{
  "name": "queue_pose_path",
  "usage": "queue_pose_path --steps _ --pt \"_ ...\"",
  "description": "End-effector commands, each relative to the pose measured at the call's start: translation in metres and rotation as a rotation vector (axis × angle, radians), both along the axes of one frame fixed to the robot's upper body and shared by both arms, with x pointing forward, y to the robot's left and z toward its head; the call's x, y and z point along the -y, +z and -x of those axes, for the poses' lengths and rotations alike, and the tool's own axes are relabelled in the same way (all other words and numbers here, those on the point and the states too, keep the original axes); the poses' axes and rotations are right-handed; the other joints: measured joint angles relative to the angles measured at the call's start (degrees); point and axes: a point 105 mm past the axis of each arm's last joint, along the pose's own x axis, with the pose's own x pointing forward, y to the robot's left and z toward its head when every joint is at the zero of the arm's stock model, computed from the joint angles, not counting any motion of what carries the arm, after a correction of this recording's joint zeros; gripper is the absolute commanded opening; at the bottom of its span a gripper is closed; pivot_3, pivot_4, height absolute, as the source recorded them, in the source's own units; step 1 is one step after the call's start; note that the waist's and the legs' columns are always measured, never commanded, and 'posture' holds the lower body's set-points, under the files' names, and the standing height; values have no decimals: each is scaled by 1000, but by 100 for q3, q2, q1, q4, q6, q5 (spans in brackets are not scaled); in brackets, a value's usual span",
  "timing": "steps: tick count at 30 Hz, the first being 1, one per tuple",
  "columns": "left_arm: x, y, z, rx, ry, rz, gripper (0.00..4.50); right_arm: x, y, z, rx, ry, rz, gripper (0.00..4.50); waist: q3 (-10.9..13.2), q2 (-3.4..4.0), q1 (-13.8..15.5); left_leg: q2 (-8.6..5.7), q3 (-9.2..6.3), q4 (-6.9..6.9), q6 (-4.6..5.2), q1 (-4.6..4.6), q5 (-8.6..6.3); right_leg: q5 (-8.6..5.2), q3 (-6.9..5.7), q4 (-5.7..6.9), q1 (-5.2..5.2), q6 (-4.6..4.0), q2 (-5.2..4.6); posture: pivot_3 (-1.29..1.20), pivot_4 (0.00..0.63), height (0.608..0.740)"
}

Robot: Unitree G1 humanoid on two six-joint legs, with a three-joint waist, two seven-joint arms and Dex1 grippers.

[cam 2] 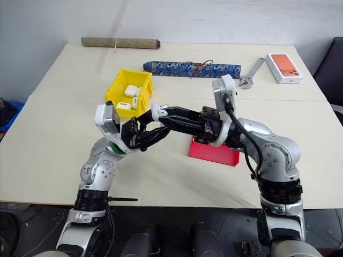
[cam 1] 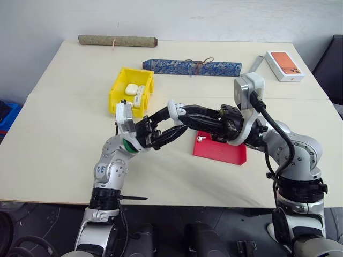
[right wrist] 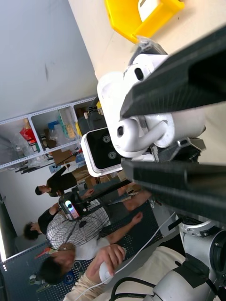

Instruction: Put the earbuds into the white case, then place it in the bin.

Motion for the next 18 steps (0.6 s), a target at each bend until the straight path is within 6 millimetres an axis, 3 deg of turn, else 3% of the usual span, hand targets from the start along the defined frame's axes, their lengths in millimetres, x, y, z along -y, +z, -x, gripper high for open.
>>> queue_pose_path --steps 1,6,7,14,15,18 --pt "5 25 13 121 -32 49 2806 -6 -14 3 -23 24 61 2713 0 0 2 0 0 0 0 0 0 0 0 0 0 0 0 0 150 740" --pt "-7 19 12 104 -4 30 2806 28 0 15 14 23 76 4351 2 -3 47 0 -1 0 2 -1 -1 0 -3 -1 5 0 -1 0 150 740" --pt "-12 16 10 98 9 17 2806 38 2 20 -5 27 85 4471 3 -5 64 0 -2 0 5 -1 -3 0 -4 -3 8 0 -1 0 150 740" --pt "-32 6 5 99 58 -54 2806 81 -5 42 -147 -13 152 4471 4 -8 139 2 -7 -13 11 11 -6 0 -15 -55 32 0 1 0 150 740" --pt "-32 5 5 102 60 -66 2806 83 -5 40 -144 -34 147 4471 4 -8 137 2 -9 -11 17 13 -10 0 -16 -57 36 0 0 0 150 740" --pt "-31 -2 0 133 73 -161 2806 90 1 15 -17 -223 161 3870 5 -8 127 2 -4 -6 18 15 -10 0 -13 -57 39 0 0 0 150 740"
